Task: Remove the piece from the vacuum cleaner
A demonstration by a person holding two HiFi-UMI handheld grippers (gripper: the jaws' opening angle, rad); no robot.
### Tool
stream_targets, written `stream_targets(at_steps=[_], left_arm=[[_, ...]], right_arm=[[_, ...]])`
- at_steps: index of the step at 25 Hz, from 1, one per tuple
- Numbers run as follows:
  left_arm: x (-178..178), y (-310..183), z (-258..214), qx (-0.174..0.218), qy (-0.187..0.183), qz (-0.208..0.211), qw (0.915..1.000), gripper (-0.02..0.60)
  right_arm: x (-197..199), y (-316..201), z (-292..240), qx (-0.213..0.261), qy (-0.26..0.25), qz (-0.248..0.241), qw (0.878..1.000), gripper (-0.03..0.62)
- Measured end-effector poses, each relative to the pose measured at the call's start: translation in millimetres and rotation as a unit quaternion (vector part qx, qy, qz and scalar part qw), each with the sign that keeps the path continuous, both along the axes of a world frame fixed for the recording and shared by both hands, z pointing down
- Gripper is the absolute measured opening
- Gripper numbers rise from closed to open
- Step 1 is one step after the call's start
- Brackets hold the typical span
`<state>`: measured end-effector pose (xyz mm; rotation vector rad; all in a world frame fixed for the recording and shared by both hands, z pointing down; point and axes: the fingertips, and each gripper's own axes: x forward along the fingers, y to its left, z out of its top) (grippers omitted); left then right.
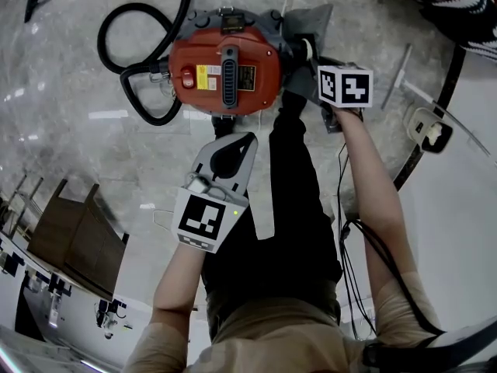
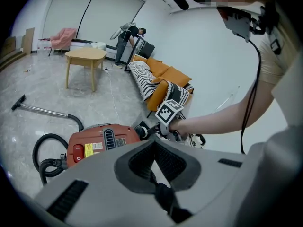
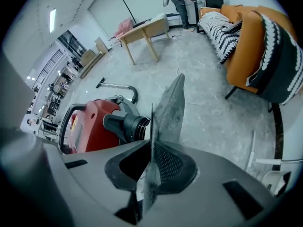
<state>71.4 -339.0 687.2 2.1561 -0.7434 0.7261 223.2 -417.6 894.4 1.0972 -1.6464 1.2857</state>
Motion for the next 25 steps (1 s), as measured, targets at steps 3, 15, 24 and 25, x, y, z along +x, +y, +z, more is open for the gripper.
stream_targets(at_steps=[3, 15, 24, 25], left_arm=[[1, 1, 1, -0.003, -0.001, 0.002, 1.0, 0.003], [2, 11, 5, -0.01, 0.0, 0.007, 0.9999, 0.003], [4, 11, 3, -0.009, 0.004, 0.005, 0.9999, 0.003], [4, 11, 4, -0.009, 0.003, 0.006, 0.9999, 0.003]], right_arm=[[0, 2, -1, 0.043, 0.047, -0.067, 0.996, 0.037], [3, 7, 3, 0.088, 0.075, -0.102, 0.988, 0.037], [8, 5, 1, -0.022, -0.143, 0.287, 0.947, 0.038], [8, 5, 2, -0.028, -0.158, 0.306, 0.938, 0.038]])
